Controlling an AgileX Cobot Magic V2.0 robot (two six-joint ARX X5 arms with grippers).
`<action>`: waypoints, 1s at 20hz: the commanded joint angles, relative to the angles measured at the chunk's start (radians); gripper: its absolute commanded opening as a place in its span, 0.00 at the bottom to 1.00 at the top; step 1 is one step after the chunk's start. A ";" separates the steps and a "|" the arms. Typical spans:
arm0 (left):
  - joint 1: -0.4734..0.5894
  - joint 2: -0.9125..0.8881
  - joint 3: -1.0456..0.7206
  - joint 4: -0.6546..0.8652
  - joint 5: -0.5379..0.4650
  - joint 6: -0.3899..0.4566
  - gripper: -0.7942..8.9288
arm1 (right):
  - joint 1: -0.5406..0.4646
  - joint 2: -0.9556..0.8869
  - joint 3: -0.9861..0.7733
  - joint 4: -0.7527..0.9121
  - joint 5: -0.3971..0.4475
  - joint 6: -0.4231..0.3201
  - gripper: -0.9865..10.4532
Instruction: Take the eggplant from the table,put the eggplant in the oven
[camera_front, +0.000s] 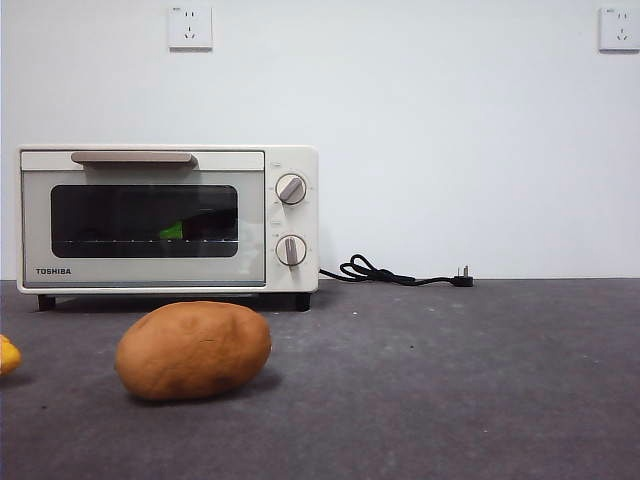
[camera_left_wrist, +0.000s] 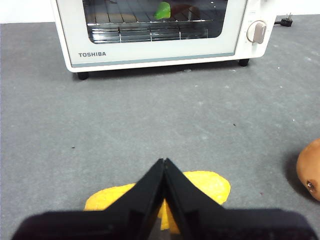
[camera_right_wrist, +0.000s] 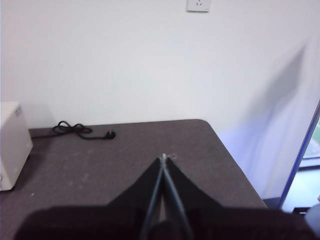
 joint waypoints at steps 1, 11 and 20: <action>-0.002 0.000 -0.008 0.010 0.000 -0.007 0.08 | -0.006 -0.113 -0.278 0.161 -0.029 -0.005 0.09; -0.002 0.000 -0.008 0.010 0.000 -0.007 0.08 | -0.006 -0.435 -1.242 0.875 -0.133 0.091 0.09; -0.002 0.005 -0.008 0.010 -0.001 -0.007 0.08 | -0.004 -0.496 -1.524 0.993 -0.137 0.099 0.09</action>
